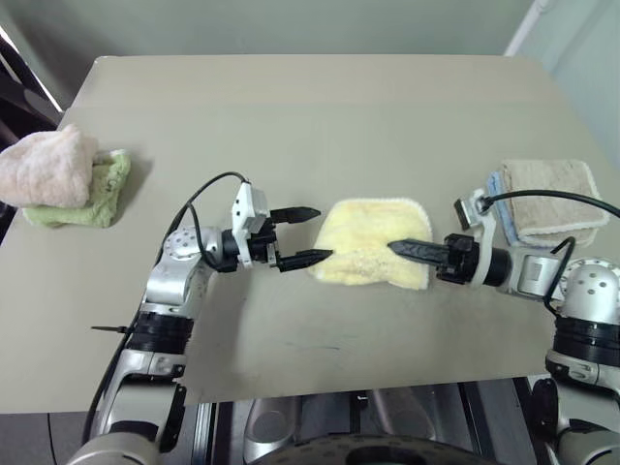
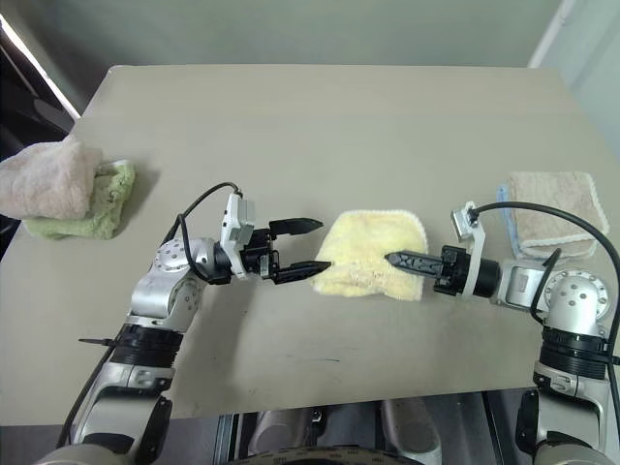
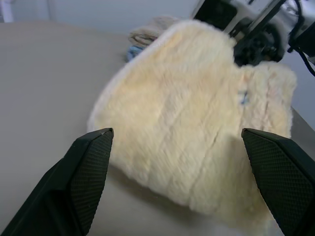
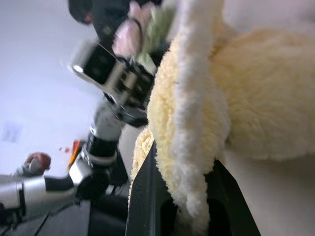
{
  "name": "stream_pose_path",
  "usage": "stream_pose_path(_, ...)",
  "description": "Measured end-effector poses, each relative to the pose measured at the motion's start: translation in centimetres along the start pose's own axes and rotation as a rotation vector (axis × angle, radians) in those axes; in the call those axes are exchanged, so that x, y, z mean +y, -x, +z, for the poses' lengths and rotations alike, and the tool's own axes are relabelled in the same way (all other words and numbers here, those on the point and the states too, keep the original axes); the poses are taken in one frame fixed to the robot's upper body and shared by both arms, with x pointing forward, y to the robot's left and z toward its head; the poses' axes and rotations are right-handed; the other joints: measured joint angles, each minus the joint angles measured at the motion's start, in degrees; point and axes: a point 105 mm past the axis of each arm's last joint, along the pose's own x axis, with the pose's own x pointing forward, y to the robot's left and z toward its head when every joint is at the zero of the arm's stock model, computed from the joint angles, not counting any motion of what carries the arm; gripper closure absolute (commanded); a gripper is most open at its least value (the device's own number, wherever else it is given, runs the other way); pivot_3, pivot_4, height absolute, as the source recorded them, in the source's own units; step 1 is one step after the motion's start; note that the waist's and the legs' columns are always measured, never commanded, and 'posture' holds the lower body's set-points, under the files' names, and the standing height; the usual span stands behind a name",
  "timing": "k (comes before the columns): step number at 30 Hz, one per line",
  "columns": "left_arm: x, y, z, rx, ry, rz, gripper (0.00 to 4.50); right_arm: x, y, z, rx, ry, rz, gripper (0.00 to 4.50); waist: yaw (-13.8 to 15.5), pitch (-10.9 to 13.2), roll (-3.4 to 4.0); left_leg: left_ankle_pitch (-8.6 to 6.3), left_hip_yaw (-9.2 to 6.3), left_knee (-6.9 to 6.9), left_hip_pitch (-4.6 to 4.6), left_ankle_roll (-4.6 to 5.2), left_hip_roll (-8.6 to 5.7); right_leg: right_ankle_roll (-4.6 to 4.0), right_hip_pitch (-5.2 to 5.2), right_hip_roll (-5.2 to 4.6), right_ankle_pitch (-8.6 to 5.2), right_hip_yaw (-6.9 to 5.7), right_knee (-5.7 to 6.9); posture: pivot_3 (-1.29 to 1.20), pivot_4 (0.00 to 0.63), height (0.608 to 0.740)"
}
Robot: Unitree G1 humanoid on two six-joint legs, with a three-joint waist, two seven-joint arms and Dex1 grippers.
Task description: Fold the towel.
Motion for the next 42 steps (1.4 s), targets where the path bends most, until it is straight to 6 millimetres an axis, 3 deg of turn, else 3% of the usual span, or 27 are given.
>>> stream_pose_path(4, 1.3, 0.2, 0.9, -0.039, 0.023, 0.042, 0.0, 0.8, 1.6, 3.0, -0.194, 0.074, -0.071, 4.48, 0.0, 0.0, 0.01, 0.0, 0.0, -0.03, 0.0, 0.0, 0.0, 0.03, -0.01, 0.0, -0.02, 0.02, 0.0, 0.0, 0.15, 0.703)
stream_pose_path(9, 1.9, 0.3, 0.1, -0.051, 0.071, 0.065, 0.0, 1.0, 4.8, 6.7, -0.472, 0.131, -0.223, 4.48, 0.0, 0.0, 0.01, -0.02, -0.01, -0.04, -0.01, 0.03, -0.01, 0.22, -0.02, -0.01, -0.01, 0.03, 0.0, 0.0, 0.15, 0.703)
stream_pose_path(17, 1.4, -0.9, -1.6, -0.048, 0.089, 0.021, 0.0, 1.9, 9.4, 9.9, -0.884, 0.157, -0.42, 4.48, 0.0, 0.0, 0.01, -0.05, -0.02, -0.04, -0.01, 0.08, 0.0, 0.93, -0.01, -0.01, 0.07, 0.04, -0.03, 0.0, 0.15, 0.703)
stream_pose_path(22, 1.4, -1.6, -2.4, -0.038, 0.083, 0.004, 0.0, 0.9, 12.3, 9.8, -1.105, 0.102, -0.555, 4.48, 0.0, 0.0, 0.02, -0.06, -0.06, -0.04, -0.02, 0.09, -0.01, 0.99, -0.02, -0.01, 0.1, 0.02, -0.04, 0.0, 0.15, 0.703)
stream_pose_path(27, 1.2, -2.0, -2.9, -0.023, 0.08, -0.012, 0.0, -0.6, 13.9, 8.6, -1.196, 0.03, -0.653, 4.48, 0.0, 0.0, 0.03, -0.06, -0.05, -0.04, -0.02, 0.09, 0.0, 1.28, -0.02, -0.01, -0.02, 0.05, -0.06, 0.0, 0.15, 0.703)
stream_pose_path(42, 0.9, -2.8, -2.7, -0.025, 0.06, -0.04, 0.0, -3.7, 15.9, 6.2, -1.243, -0.08, -0.8, 4.48, 0.0, 0.0, 0.04, -0.06, -0.02, -0.02, -0.03, 0.09, -0.01, 1.37, -0.01, -0.02, 0.0, 0.08, -0.08, 0.0, 0.15, 0.703)
